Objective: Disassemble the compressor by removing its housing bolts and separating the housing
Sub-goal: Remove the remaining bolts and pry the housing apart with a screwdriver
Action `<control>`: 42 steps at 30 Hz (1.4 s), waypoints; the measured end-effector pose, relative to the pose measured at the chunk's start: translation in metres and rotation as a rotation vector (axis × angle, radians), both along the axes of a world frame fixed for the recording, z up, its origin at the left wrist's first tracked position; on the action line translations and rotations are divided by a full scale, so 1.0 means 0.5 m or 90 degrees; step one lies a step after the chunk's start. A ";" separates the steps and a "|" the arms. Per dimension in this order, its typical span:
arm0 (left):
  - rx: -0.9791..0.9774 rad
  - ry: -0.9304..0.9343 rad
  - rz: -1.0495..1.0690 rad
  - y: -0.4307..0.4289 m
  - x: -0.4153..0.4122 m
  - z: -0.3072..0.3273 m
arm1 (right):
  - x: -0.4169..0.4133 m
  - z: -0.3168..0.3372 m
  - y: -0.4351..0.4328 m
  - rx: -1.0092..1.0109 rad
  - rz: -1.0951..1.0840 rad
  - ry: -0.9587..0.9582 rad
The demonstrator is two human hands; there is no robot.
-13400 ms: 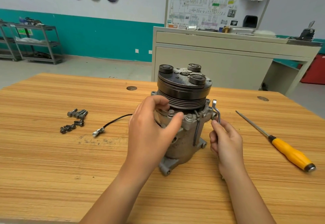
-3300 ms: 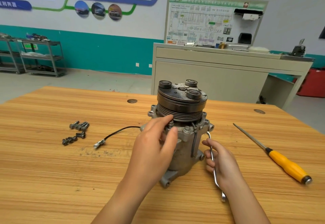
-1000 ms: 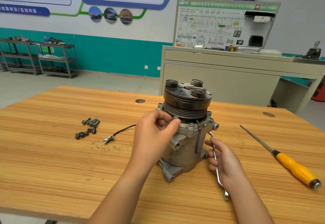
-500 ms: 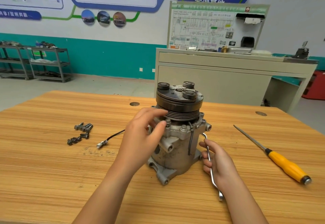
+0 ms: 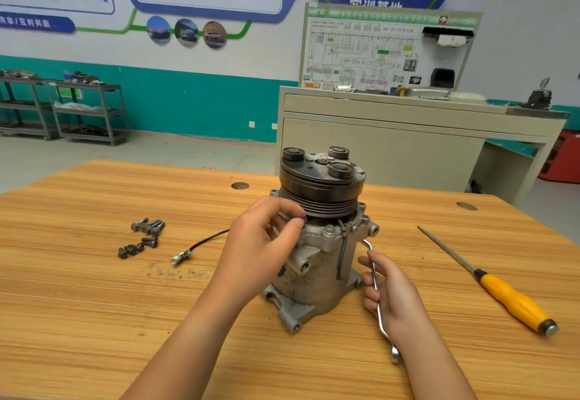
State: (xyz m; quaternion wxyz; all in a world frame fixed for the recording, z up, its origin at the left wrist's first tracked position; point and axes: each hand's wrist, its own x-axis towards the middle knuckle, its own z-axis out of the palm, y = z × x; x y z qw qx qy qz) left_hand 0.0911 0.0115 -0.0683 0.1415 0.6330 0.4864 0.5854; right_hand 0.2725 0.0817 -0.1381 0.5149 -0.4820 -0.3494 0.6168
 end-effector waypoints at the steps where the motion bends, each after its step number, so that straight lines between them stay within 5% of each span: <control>1: 0.006 0.008 0.010 0.001 0.001 0.002 | 0.000 0.000 0.000 -0.004 -0.002 0.001; 8: 0.020 0.078 0.010 -0.005 0.007 0.001 | 0.002 -0.004 0.000 -0.004 0.004 0.006; 25: 0.022 0.006 0.031 0.010 0.012 0.003 | -0.001 -0.004 0.003 0.029 0.046 -0.019; 42: -0.016 0.056 -0.010 -0.009 0.007 0.011 | -0.001 -0.010 0.007 0.011 0.040 -0.017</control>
